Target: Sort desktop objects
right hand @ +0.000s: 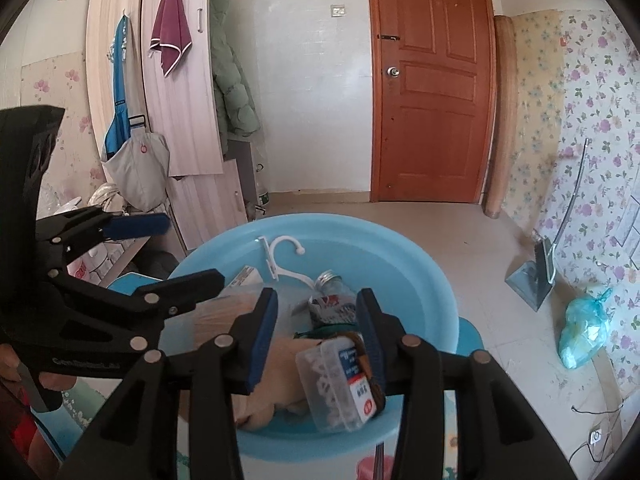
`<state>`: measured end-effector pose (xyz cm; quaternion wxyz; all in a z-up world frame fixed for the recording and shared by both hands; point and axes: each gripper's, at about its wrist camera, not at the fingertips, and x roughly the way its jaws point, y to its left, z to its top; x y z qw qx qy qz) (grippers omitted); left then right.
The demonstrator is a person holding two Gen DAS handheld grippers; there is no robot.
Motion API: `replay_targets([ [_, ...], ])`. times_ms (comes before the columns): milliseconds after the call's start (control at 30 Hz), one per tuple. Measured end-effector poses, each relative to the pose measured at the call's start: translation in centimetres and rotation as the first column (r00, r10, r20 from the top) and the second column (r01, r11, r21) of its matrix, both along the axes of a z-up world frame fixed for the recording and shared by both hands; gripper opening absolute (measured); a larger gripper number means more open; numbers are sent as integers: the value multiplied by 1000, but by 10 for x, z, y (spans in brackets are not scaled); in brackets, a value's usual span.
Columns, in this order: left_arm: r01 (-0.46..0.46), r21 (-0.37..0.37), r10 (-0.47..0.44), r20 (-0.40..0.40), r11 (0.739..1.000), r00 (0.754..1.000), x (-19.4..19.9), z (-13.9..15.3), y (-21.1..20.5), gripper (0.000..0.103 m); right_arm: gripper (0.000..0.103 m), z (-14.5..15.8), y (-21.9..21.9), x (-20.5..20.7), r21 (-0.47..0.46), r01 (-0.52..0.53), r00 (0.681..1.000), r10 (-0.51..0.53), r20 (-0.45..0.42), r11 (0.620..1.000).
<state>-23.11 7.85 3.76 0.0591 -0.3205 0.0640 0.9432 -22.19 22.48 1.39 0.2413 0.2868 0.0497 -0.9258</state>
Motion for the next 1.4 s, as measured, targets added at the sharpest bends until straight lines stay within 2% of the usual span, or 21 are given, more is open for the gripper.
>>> replay_targets([
  [33,-6,10,6,1,1000,1000,3,3,0,94,41,2,1,3,-1,9,1000,-9,4,1000],
  [100,-14,43,13,14,999,1000,9,7,-2,99,47,5,3,6,2,24,1000,-24,19,1000],
  [300,-55,65,53,21,996,998,35,21,-1,100,64,22,16,19,-72,75,996,-70,61,995],
  [433,-92,76,92,5,993,996,59,36,-1,102,65,39,16,39,-65,72,997,-70,38,995],
  [600,-127,111,125,24,986,992,87,50,-6,103,67,57,13,69,-49,73,997,-72,26,996],
  [733,-155,108,153,29,982,988,112,55,-8,103,69,64,11,89,-32,72,997,-70,35,997],
  [1033,-211,154,205,54,965,977,155,58,-20,103,73,69,8,132,-2,51,998,-51,42,999],
  [1233,-253,169,243,78,953,967,170,59,-26,103,78,67,7,142,-49,51,994,-46,100,998],
  [1367,-259,159,250,77,953,965,180,55,-27,103,89,62,13,145,-102,57,992,-44,119,993],
  [1400,-256,155,247,75,954,966,182,53,-27,103,90,60,13,146,-111,57,992,-44,118,992],
])
